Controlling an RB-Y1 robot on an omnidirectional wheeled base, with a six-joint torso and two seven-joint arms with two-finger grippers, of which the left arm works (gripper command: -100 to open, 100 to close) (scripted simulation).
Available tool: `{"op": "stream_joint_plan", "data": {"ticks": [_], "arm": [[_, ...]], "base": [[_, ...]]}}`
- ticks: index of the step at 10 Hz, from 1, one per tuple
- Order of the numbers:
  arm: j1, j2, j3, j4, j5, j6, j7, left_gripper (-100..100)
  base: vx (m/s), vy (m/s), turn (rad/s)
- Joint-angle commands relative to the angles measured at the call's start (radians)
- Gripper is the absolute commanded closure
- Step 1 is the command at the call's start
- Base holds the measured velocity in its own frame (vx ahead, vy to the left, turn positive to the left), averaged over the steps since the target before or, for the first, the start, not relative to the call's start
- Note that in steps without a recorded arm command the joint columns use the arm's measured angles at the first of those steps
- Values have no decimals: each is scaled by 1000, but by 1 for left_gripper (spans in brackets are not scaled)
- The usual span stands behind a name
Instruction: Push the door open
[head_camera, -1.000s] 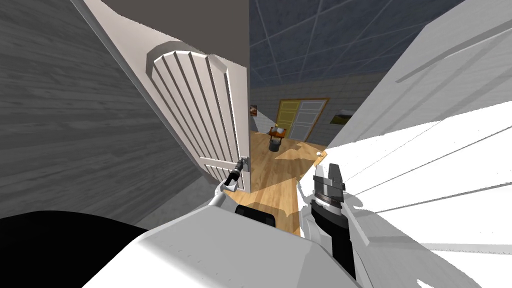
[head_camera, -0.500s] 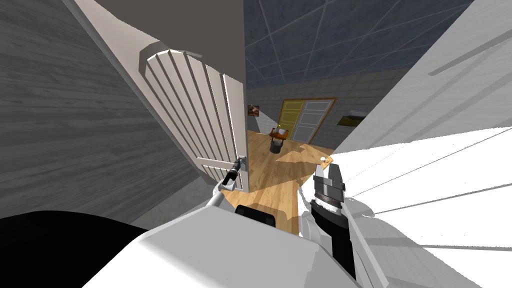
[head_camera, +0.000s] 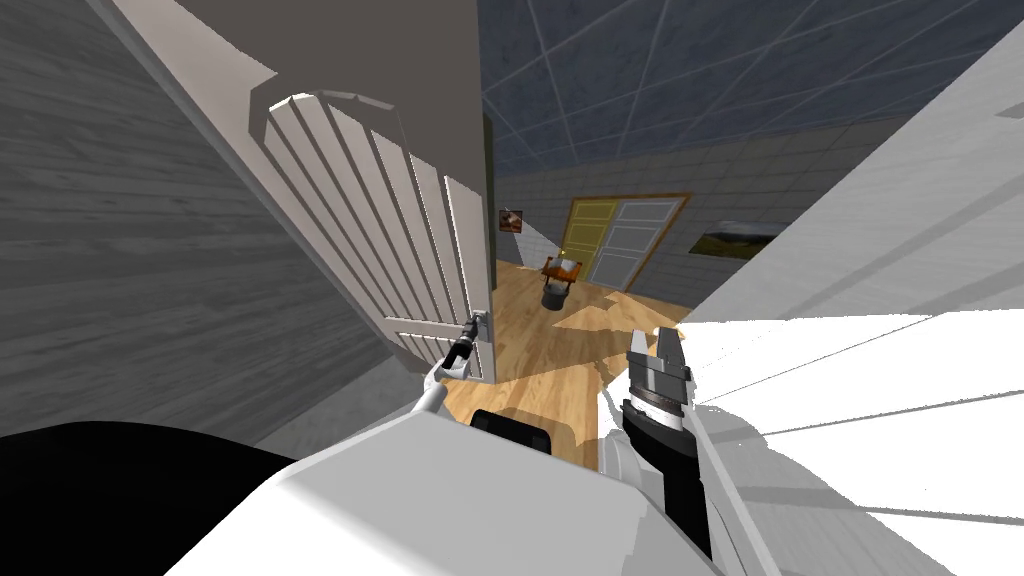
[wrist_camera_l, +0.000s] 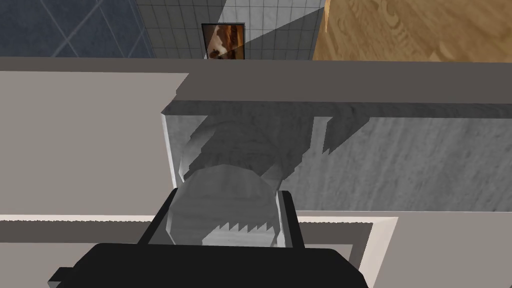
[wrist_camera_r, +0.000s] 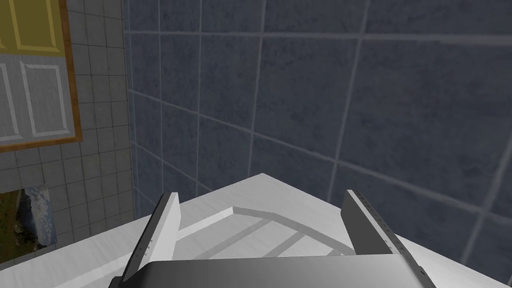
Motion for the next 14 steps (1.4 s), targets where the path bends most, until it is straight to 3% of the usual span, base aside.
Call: {"op": "stream_joint_plan", "data": {"ticks": [1, 3, 4, 14], "arm": [[-10, -1, 16, 10, 4, -7, 0, 100], [-7, -2, 21, 12, 4, -6, -1, 100], [-9, 9, 39, 13, 7, -7, -4, 100], [-16, 42, 141, 23, 21, -9, -23, 100]], "base": [[165, -99, 69], [112, -67, 50], [127, -26, 39], [190, -48, 54]]}}
